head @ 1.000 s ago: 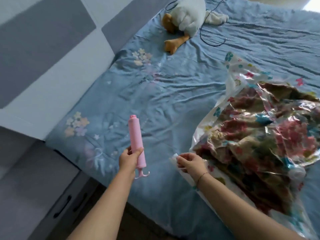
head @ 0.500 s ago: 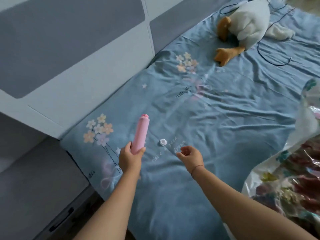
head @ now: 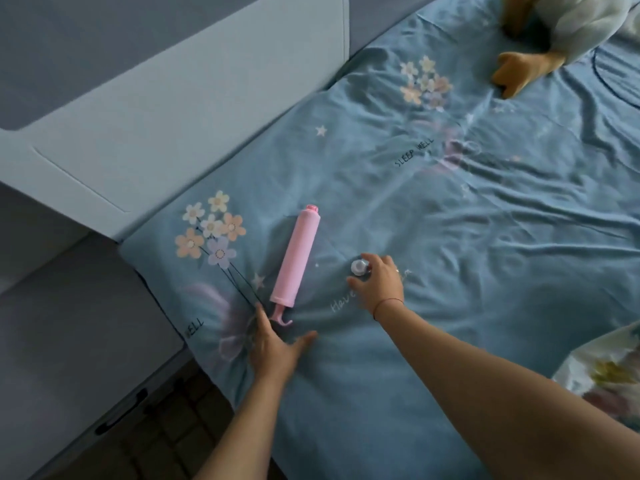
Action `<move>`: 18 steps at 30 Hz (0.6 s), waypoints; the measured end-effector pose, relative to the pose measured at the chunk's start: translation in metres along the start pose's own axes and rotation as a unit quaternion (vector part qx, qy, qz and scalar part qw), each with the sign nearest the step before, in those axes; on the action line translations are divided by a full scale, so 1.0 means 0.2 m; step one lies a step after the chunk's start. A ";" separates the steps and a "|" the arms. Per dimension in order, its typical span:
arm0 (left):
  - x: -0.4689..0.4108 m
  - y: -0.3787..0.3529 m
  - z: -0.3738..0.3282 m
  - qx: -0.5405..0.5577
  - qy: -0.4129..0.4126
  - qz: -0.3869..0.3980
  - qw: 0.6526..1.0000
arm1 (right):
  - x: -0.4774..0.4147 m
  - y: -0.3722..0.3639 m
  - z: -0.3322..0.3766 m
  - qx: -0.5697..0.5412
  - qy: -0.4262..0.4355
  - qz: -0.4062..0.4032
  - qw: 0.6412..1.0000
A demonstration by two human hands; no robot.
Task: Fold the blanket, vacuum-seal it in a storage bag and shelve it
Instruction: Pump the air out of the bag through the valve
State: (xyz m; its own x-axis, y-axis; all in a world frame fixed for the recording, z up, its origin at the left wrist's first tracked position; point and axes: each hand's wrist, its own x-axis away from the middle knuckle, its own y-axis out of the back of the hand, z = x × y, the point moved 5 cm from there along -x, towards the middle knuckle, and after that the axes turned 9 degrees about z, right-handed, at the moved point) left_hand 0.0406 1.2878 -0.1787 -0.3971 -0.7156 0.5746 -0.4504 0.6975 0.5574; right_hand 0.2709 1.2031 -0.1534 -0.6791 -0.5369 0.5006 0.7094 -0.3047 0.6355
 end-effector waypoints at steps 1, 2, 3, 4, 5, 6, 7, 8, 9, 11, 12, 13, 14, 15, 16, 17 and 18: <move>-0.03 -0.01 0.02 0.013 -0.004 0.013 1.000 | -0.01 -0.01 0.00 0.019 0.005 -0.004 1.000; -0.04 -0.02 0.04 0.019 -0.002 0.027 0.999 | -0.02 -0.02 0.00 0.038 0.007 -0.005 0.999; -0.05 -0.03 0.06 0.022 0.001 0.041 0.999 | -0.03 -0.03 -0.01 0.058 0.011 -0.009 0.998; -0.06 -0.03 0.07 0.024 0.007 0.050 0.998 | -0.04 -0.04 -0.01 0.076 0.014 -0.015 0.997; -0.06 -0.03 0.07 0.028 0.011 0.055 0.998 | -0.04 -0.04 -0.01 0.092 0.019 -0.024 0.995; -0.06 -0.04 0.08 0.034 0.016 0.058 0.998 | -0.04 -0.05 -0.02 0.104 0.024 -0.034 0.994; -0.06 -0.04 0.08 0.041 0.016 0.065 0.997 | -0.03 -0.06 -0.02 0.118 0.030 -0.042 0.992; -0.06 -0.05 0.08 0.044 0.013 0.073 0.996 | -0.02 -0.07 -0.02 0.141 0.038 -0.044 0.988; -0.07 -0.05 0.08 0.041 0.008 0.080 0.996 | 0.01 -0.09 -0.03 0.170 0.052 -0.040 0.983; -0.05 -0.05 0.08 0.028 0.001 0.088 0.996 | 0.07 -0.12 -0.06 0.216 0.087 -0.026 0.972; -0.04 -0.03 0.08 0.020 0.001 0.094 0.995 | 0.12 -0.13 -0.08 0.221 0.091 -0.020 0.971; -0.03 -0.02 0.08 0.016 0.003 0.099 0.995 | 0.16 -0.12 -0.11 0.216 0.086 -0.017 0.972; -0.02 -0.01 0.07 0.015 0.011 0.104 0.994 | 0.20 -0.10 -0.13 0.205 0.072 -0.013 0.976; 0.00 0.01 0.07 0.021 0.015 0.109 0.994 | 0.24 -0.07 -0.16 0.189 0.051 -0.005 0.981; 0.02 0.04 0.06 0.030 0.018 0.110 0.993 | 0.29 -0.04 -0.19 0.164 0.031 0.007 0.986; 0.04 0.06 0.05 0.040 0.011 0.104 0.994 | 0.34 0.00 -0.22 0.126 0.017 0.013 0.992; 0.07 0.08 0.04 0.044 0.006 0.096 0.994 | 0.41 0.06 -0.24 0.079 0.009 0.003 0.997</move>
State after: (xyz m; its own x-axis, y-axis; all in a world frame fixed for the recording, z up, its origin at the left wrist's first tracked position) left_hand 0.0213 1.2879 -0.1664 -0.4722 -0.5692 0.6731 -0.4361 0.8144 0.3828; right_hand 0.2323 1.1175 -0.1321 -0.6698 -0.5536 0.4949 0.6741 -0.1738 0.7178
